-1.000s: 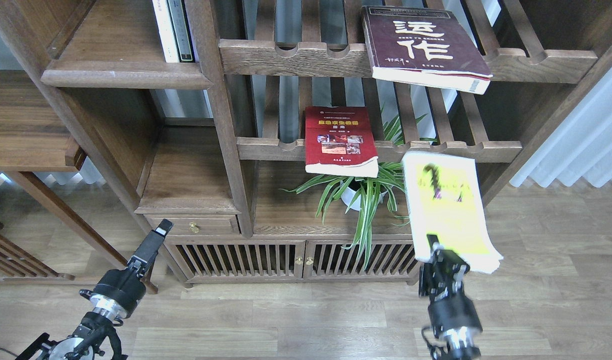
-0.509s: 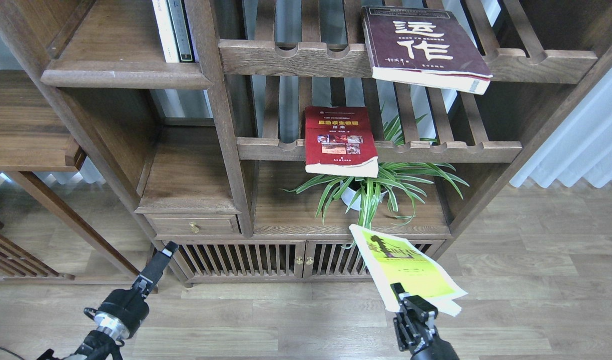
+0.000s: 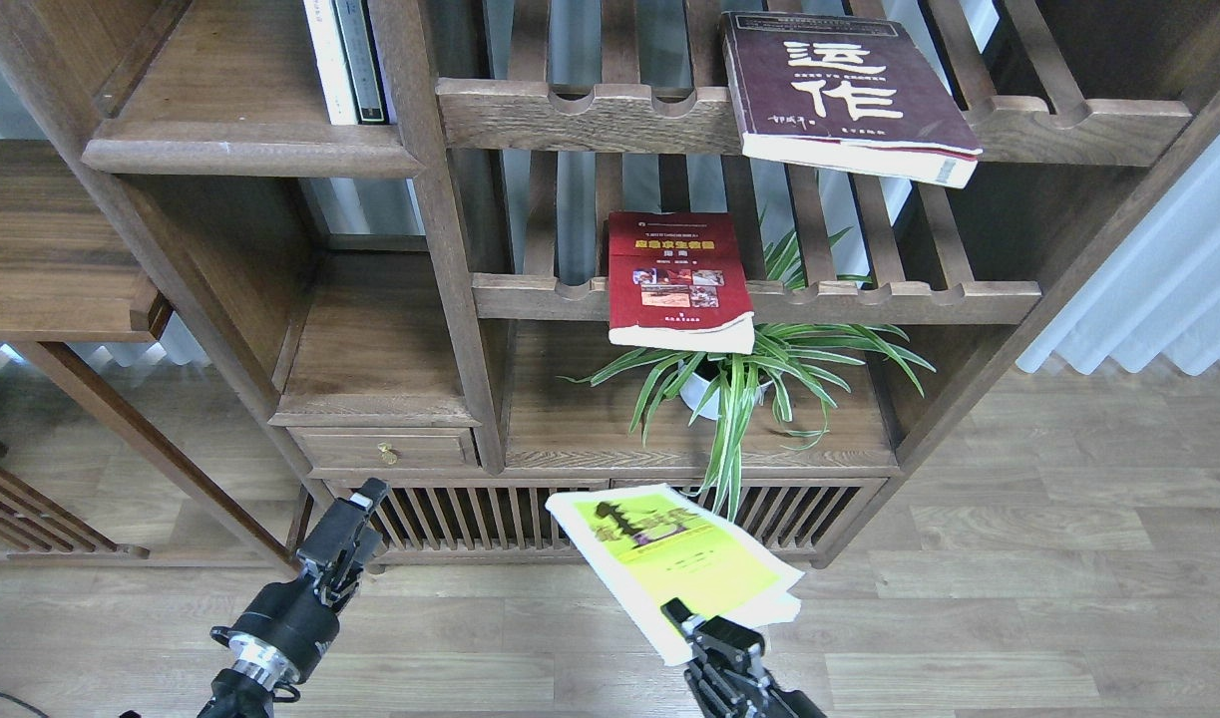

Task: Organize books on shelf
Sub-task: 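Pull the yellow-green book off the shelf and lower it toward the left gripper, then grasp the yellow-green book with the left gripper from the right gripper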

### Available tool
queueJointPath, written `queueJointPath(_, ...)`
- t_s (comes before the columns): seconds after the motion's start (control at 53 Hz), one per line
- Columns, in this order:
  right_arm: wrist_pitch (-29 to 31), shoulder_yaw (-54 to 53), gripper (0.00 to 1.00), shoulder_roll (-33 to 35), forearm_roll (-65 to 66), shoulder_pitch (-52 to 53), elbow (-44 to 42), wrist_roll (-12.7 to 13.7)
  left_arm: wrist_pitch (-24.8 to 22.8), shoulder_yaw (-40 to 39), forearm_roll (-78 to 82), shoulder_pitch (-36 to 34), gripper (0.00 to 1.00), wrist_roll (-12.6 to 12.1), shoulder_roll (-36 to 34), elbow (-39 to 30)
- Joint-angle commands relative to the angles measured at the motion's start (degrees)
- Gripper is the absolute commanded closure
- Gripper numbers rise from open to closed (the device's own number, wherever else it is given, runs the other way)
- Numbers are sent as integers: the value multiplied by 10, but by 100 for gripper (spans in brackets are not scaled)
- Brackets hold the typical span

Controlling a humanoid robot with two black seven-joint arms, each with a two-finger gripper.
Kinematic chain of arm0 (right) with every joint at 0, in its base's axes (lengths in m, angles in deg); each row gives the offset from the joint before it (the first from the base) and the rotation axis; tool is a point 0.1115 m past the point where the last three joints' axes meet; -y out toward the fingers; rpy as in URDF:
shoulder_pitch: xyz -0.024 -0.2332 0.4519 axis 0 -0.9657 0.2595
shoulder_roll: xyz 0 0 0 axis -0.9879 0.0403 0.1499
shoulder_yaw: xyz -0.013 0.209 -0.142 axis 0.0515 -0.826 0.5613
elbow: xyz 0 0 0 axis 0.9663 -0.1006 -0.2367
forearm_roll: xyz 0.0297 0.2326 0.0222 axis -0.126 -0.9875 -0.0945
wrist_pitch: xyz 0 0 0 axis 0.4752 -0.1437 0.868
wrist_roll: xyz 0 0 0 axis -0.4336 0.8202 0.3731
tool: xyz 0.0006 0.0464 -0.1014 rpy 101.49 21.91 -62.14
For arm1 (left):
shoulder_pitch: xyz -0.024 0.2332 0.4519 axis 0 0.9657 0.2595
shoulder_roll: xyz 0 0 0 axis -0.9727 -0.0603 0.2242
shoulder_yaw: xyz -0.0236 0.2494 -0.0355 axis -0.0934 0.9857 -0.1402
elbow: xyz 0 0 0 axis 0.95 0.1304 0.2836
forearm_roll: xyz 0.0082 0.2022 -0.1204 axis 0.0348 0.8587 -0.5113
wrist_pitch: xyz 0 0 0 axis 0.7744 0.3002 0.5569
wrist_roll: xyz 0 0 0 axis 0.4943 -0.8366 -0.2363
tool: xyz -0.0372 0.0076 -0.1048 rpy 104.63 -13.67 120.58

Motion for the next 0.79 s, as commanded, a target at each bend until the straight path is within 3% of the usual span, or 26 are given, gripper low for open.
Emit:
queueJointPath(0.0,0,13,96,-2,1,4,-3,12,0,35,0,10,0,0,5,-2)
queueJointPath(0.17,0,36,96,-1,1,12,-3,36,0,62,0,11,0,1,6,1)
queueJointPath(0.773,0,77,95,-34,27,10,-1,63,0,87,-2,22,0,5,39,37)
